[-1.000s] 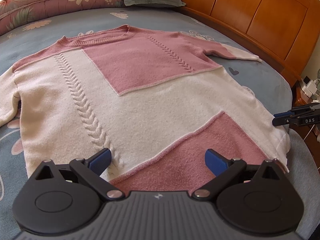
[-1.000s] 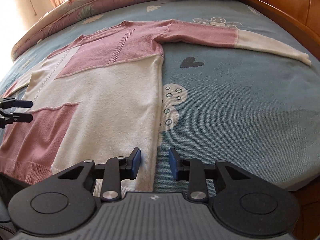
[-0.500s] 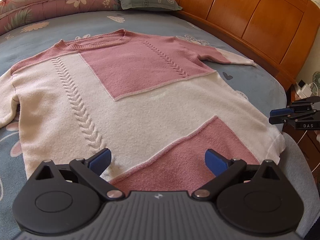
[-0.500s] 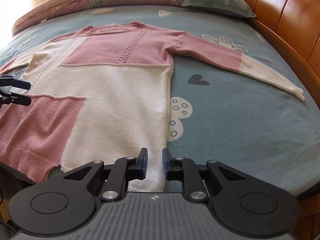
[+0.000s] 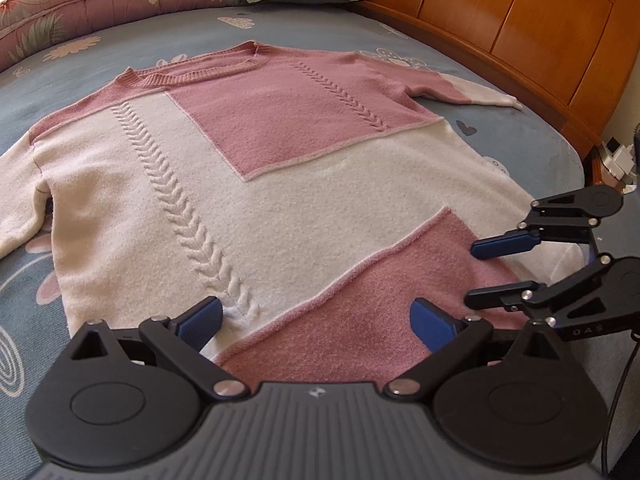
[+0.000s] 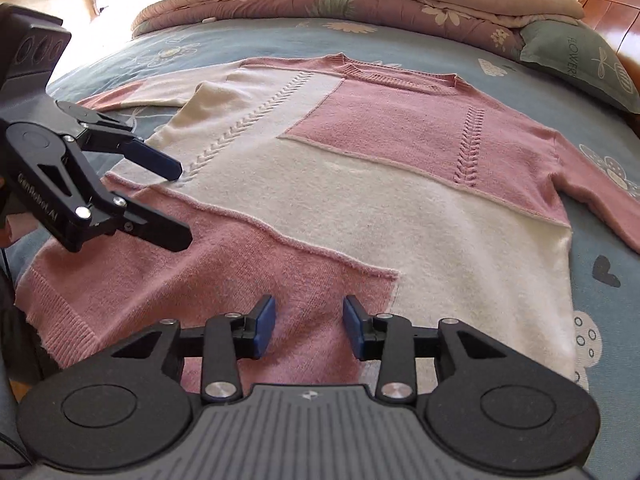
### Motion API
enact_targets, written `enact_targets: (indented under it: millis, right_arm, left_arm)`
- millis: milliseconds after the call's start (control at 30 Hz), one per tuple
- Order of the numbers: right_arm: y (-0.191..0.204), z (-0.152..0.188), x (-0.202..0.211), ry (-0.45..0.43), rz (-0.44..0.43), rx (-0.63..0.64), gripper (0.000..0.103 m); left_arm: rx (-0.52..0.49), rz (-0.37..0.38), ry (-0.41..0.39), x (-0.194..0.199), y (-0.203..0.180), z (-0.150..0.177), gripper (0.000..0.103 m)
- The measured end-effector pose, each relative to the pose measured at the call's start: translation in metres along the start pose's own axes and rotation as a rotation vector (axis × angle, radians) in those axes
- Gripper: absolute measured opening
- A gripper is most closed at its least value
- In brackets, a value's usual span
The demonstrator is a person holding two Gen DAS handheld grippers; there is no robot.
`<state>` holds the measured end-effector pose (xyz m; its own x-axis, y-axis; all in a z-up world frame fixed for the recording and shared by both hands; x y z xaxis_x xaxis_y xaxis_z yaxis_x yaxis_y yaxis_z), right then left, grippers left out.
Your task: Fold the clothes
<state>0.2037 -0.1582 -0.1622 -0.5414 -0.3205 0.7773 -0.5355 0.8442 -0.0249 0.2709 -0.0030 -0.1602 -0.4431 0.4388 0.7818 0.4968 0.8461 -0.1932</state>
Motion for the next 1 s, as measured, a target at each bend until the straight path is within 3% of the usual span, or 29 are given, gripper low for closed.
enact_targets:
  millis: [167, 233, 333, 400, 533, 600, 700, 800, 1000]
  right_arm:
    - [0.01, 0.037, 0.032, 0.058, -0.003, -0.001, 0.058]
    - [0.011, 0.027, 0.034, 0.068, 0.002, 0.006, 0.058]
    - [0.022, -0.004, 0.034, -0.003, -0.007, 0.046, 0.06]
    - [0.035, -0.025, 0.024, -0.042, -0.033, 0.087, 0.062]
    - [0.062, -0.041, -0.013, -0.031, -0.067, 0.138, 0.062]
    - [0.071, -0.03, -0.02, 0.003, -0.08, 0.133, 0.064]
    - [0.083, -0.01, -0.009, 0.029, -0.107, 0.126, 0.074]
    - [0.093, 0.0, 0.01, 0.067, -0.139, 0.16, 0.074]
    - [0.079, -0.028, 0.009, -0.025, -0.149, 0.062, 0.074]
  left_arm:
    - [-0.013, -0.058, 0.029, -0.001, 0.012, 0.007, 0.099]
    - [-0.014, -0.062, 0.032, 0.0, 0.015, 0.007, 0.1]
    - [-0.007, -0.061, 0.026, 0.002, 0.017, 0.007, 0.1]
    - [0.004, -0.061, 0.016, 0.004, 0.019, 0.007, 0.1]
    - [0.017, -0.066, 0.009, 0.007, 0.025, 0.006, 0.1]
    - [0.026, -0.068, 0.006, 0.008, 0.028, 0.005, 0.1]
    - [0.029, -0.07, -0.001, 0.01, 0.028, 0.004, 0.1]
    - [0.026, -0.068, -0.013, 0.012, 0.026, 0.002, 0.1]
    - [0.044, -0.038, -0.032, 0.014, 0.026, -0.001, 0.1]
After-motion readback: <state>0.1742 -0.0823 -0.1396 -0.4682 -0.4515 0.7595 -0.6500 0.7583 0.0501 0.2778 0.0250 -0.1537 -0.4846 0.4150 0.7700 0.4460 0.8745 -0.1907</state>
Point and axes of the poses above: each gripper's, at about its wrist camera, not at the fingertips, and x roughly against the way its jaws point, y to its left, z to its underside, the point moved 8 cm from there along -x, roughly the way its jaws point, and after that the axes turned 3 degrees about x, right-handed, at the moved point
